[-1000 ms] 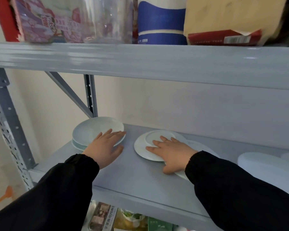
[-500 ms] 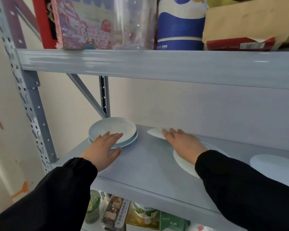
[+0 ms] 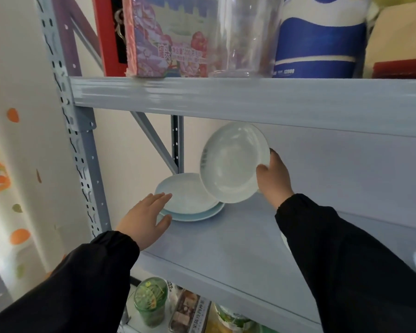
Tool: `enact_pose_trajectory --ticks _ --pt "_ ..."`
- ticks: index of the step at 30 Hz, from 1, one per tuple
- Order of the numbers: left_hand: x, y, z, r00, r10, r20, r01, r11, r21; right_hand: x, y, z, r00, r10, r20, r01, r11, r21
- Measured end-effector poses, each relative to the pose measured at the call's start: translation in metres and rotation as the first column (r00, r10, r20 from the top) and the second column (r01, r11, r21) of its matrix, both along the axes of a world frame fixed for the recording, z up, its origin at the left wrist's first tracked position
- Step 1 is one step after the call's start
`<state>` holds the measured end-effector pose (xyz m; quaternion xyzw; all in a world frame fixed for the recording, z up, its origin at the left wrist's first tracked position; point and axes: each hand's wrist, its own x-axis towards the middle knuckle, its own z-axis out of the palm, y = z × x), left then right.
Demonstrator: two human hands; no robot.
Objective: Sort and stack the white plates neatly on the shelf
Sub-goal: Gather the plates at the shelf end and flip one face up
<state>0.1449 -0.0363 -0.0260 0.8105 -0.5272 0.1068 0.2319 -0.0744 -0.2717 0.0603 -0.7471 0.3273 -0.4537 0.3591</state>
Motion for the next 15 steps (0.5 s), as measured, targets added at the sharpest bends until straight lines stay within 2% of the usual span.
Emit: enact_pose_trajectory --ticks 3,6,9,13,15 --pt "0.001 0.001 -0.002 1.000 -0.005 0.016 0.005 1.000 0.006 0.029 0.007 -0.014 0.985 0.061 0.159 -0.106 0.952 0.289" --pt "0.004 0.002 -0.001 1.000 -0.006 0.014 0.006 1.000 -0.004 0.048 0.012 -0.033 0.966 0.080 0.247 -0.189 0.869 0.458" --pt "0.009 0.003 -0.001 1.000 0.009 0.008 -0.009 1.000 0.000 0.058 0.006 -0.055 0.971 0.058 0.234 -0.176 0.833 0.525" --pt "0.014 0.003 -0.007 1.000 0.022 0.008 -0.022 0.999 0.032 0.064 -0.002 -0.074 0.999 -0.017 0.048 -0.008 0.879 0.476" --pt "0.016 0.002 -0.011 1.000 0.023 0.001 -0.023 0.998 0.054 0.066 -0.003 -0.077 1.000 -0.022 0.004 0.018 0.881 0.472"
